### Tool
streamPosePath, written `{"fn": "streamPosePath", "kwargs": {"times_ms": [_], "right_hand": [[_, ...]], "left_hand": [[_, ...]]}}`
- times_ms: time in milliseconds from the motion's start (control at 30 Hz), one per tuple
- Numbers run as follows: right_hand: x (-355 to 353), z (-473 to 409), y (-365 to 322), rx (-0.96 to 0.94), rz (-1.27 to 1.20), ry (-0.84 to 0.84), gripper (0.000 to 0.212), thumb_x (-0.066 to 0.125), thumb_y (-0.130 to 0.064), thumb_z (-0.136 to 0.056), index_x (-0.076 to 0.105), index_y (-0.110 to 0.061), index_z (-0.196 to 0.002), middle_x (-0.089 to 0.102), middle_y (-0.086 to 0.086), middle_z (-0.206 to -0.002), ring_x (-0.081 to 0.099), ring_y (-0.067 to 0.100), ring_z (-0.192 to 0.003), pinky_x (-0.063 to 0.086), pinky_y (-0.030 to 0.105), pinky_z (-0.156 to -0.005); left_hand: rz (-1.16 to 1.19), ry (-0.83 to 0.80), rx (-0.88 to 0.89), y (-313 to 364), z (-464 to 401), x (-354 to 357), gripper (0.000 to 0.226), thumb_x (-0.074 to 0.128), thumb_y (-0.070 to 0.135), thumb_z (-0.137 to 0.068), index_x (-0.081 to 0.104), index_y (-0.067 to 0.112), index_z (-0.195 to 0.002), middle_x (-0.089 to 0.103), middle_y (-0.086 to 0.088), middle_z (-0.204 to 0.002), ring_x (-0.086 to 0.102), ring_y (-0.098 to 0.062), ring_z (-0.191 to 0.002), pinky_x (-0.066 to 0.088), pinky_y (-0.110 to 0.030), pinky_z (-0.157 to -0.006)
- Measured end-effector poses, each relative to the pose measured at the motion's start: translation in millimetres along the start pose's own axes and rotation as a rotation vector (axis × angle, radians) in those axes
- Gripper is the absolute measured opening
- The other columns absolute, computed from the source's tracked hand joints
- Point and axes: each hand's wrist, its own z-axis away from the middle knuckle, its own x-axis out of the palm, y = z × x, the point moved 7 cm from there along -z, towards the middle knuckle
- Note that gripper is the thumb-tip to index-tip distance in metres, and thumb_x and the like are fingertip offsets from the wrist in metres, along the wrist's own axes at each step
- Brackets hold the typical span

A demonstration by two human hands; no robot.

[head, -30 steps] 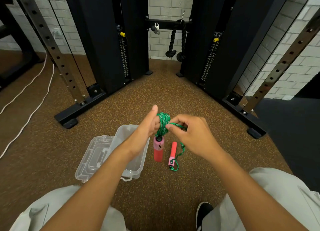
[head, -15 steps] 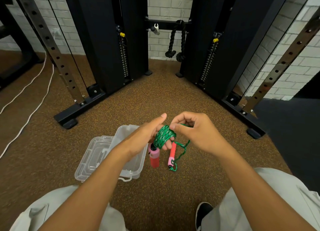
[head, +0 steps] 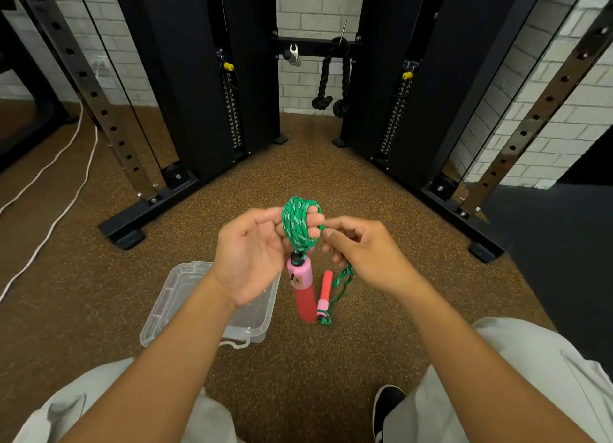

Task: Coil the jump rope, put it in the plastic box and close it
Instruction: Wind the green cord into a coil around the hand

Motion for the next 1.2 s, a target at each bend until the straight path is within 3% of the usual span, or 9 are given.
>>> {"fn": "streamPosePath", "kwargs": {"times_ms": [100, 200, 500, 667, 767, 900, 1000, 1100, 1200], "right_hand": [[3.7, -0.2, 1.9, 0.02, -0.011, -0.002, 0.02, 0.063, -0.015, -0.1, 0.071, -0.017, -0.117, 0.073, -0.005, -0.076, 0.06, 0.011, -0.062, 0.053, 0.03, -0.061], [6.3, 0.2, 2.3, 0.031, -0.005, 0.022, 0.013, 0.067, -0.015, -0.097, 0.064, -0.018, -0.11, 0.075, -0.002, -0.075, 0.058, 0.011, -0.058, 0.05, 0.027, -0.057], [20.0, 1.8, 5.6, 0.013, 0.131, -0.017, 0.007, 0.064, -0.02, -0.098, 0.068, -0.017, -0.094, 0.075, 0.002, -0.083, 0.067, 0.007, -0.067, 0.06, 0.04, -0.074], [25.5, 3.4, 0.9, 0.015, 0.213, -0.051, 0.015, 0.059, -0.025, -0.101, 0.068, -0.017, -0.092, 0.072, 0.002, -0.073, 0.063, 0.01, -0.06, 0.057, 0.034, -0.064], [32.9, 6.7, 2.4, 0.023, 0.283, -0.128, 0.014, 0.066, -0.031, -0.097, 0.067, -0.019, -0.091, 0.062, 0.002, -0.063, 0.05, 0.011, -0.053, 0.044, 0.031, -0.052], [34.6, 8.1, 1.2, -0.017, 0.375, -0.143, 0.009, 0.067, -0.028, -0.095, 0.069, -0.025, -0.087, 0.07, 0.003, -0.077, 0.056, 0.005, -0.063, 0.056, 0.038, -0.07], [28.8, 7.1, -8.4, -0.08, 0.425, -0.095, 0.013, 0.065, -0.032, -0.097, 0.073, -0.027, -0.088, 0.069, -0.006, -0.073, 0.056, -0.001, -0.062, 0.051, 0.024, -0.066], [25.0, 7.5, -15.8, -0.15, 0.496, -0.069, 0.018, 0.062, -0.034, -0.098, 0.076, -0.026, -0.091, 0.071, -0.01, -0.074, 0.06, 0.003, -0.06, 0.051, 0.026, -0.065], [21.9, 6.3, -14.3, -0.159, 0.518, -0.067, 0.02, 0.061, -0.038, -0.099, 0.077, -0.026, -0.093, 0.075, -0.008, -0.081, 0.063, 0.004, -0.061, 0.055, 0.03, -0.063]], "left_hand": [[0.01, -0.013, 0.025, 3.6, 1.9, 2.8, 0.073, 0.048, 0.039, -0.085, 0.051, -0.006, -0.143, 0.067, -0.02, -0.135, 0.068, -0.025, -0.114, 0.043, -0.044, -0.11], [0.038, 0.008, 0.049, 8.3, 2.6, 1.3, 0.075, 0.046, 0.042, -0.088, 0.046, -0.005, -0.147, 0.058, -0.021, -0.146, 0.065, -0.025, -0.124, 0.033, -0.05, -0.118], [-0.078, 0.1, 0.019, 7.3, 3.0, -0.6, 0.077, 0.038, 0.053, -0.094, 0.043, -0.001, -0.149, 0.057, -0.016, -0.149, 0.053, -0.026, -0.14, 0.027, -0.053, -0.123], [-0.233, 0.17, 0.008, 2.0, 1.5, -0.5, 0.074, 0.036, 0.053, -0.094, 0.043, 0.005, -0.151, 0.057, -0.006, -0.151, 0.053, -0.018, -0.14, 0.029, -0.049, -0.123], [-0.361, 0.257, 0.019, 4.1, 2.6, -5.2, 0.072, 0.04, 0.057, -0.092, 0.046, 0.014, -0.15, 0.057, 0.001, -0.15, 0.052, -0.012, -0.14, 0.032, -0.043, -0.122], [-0.752, 0.421, -0.018, 10.0, 5.0, -23.4, 0.084, 0.036, 0.09, -0.079, 0.053, 0.037, -0.142, 0.056, 0.011, -0.149, 0.053, -0.007, -0.134, 0.036, -0.042, -0.117], [-1.039, 0.422, -0.095, 4.5, 7.2, -23.4, 0.068, 0.017, 0.079, -0.093, 0.052, 0.045, -0.141, 0.056, 0.0, -0.149, 0.057, -0.014, -0.126, 0.045, -0.043, -0.105], [-1.181, 0.335, -0.157, -5.7, 9.3, -9.4, 0.068, 0.011, 0.071, -0.099, 0.053, 0.04, -0.143, 0.057, -0.005, -0.147, 0.052, -0.029, -0.135, 0.039, -0.056, -0.115], [-1.184, 0.355, -0.201, -9.0, 10.1, -10.2, 0.079, 0.013, 0.069, -0.101, 0.057, 0.012, -0.133, 0.061, -0.022, -0.136, 0.055, -0.039, -0.129, 0.043, -0.056, -0.107]]}}
